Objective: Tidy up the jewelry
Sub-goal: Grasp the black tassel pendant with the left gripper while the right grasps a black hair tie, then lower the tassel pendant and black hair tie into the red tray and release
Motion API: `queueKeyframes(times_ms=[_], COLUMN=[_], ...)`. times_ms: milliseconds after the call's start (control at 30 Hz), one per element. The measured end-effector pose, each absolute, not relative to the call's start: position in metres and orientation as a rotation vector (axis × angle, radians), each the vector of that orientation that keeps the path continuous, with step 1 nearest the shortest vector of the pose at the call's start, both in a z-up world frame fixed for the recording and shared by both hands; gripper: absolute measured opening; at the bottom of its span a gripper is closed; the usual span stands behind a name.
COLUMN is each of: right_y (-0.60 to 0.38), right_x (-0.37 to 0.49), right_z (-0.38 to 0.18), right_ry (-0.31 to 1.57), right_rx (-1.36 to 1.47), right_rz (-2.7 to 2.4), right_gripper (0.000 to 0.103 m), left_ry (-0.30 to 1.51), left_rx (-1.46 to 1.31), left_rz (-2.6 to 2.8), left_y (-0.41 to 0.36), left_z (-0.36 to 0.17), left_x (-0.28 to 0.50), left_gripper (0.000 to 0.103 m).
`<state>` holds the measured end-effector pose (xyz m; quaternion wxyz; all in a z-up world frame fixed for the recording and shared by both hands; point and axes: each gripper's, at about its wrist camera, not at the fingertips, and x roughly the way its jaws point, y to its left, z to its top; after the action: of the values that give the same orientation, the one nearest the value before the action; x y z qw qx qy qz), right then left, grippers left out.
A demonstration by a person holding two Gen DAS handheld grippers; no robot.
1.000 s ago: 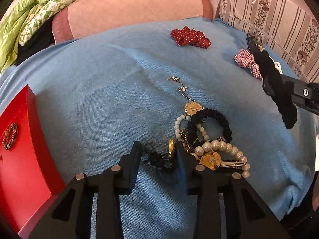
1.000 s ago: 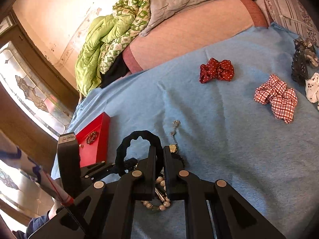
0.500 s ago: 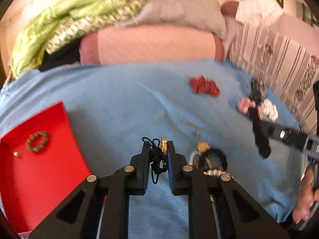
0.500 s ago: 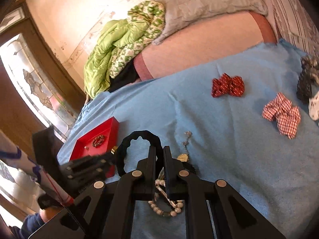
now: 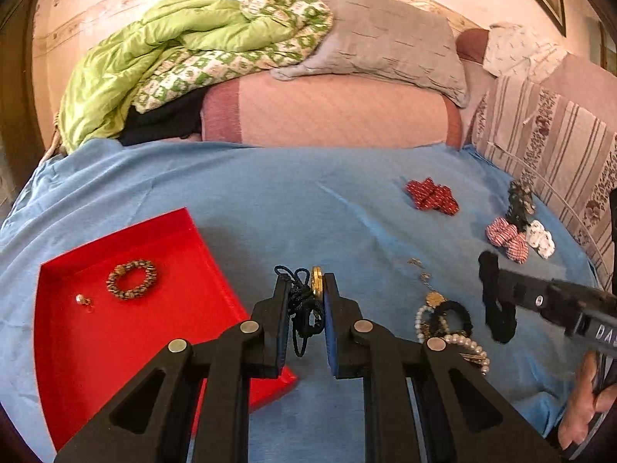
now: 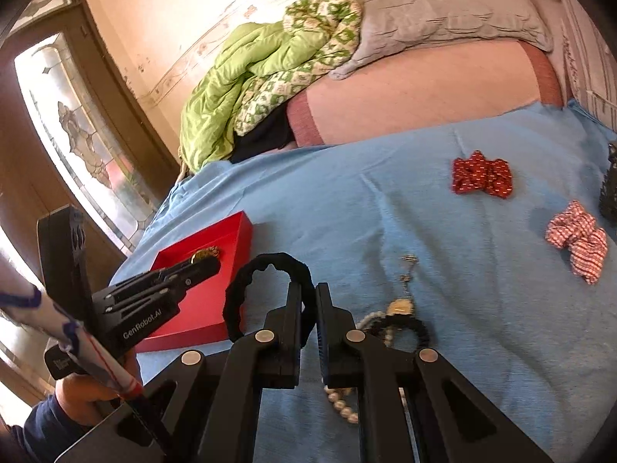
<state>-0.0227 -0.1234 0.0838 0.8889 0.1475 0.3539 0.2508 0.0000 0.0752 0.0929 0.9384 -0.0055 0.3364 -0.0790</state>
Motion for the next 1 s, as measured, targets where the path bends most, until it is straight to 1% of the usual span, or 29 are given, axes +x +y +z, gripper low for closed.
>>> queueKeyframes(times_ms=[267,400,600,700,833,1000], right_y=[-0.098,-0.088,-0.072,-0.069,-0.054,-0.005], right_x=[-0.022,-0.023,-0.022,-0.018,-0.008,0.005], right_z=[0.082,0.079,0.077,0.074,0.084,0.091], right_ry=[0.729,0.735,0.737,0.754,0.752,0.767], right_rx=[0.275,0.27,0.232,0.232,0.249,0.21], right_rz=[0.535,0.548,0.577,0.567,0.576,0.628], right_gripper=[0.008,0.008,0.008,0.008,0.008,0.008], left_ry=[0.641,0.65,0.62,0.614,0.632,0.673], left_rx=[-0.024,-0.019,-0.067,-0.108,-0.139,-0.158], left_rz=[-0.091,-0.026,0.05,0.072,0.091,0.093], left_y=[0.102,0.119,0.155,0.174,0.202,0.229], left_z=[0.098,0.096,0.117,0.118,0.111,0.105], left_x=[-0.017,-0.027,-0.034,-0.027,-0.019,-0.019], left_gripper=[0.015,0.015,0.015,0.015,0.015,0.015])
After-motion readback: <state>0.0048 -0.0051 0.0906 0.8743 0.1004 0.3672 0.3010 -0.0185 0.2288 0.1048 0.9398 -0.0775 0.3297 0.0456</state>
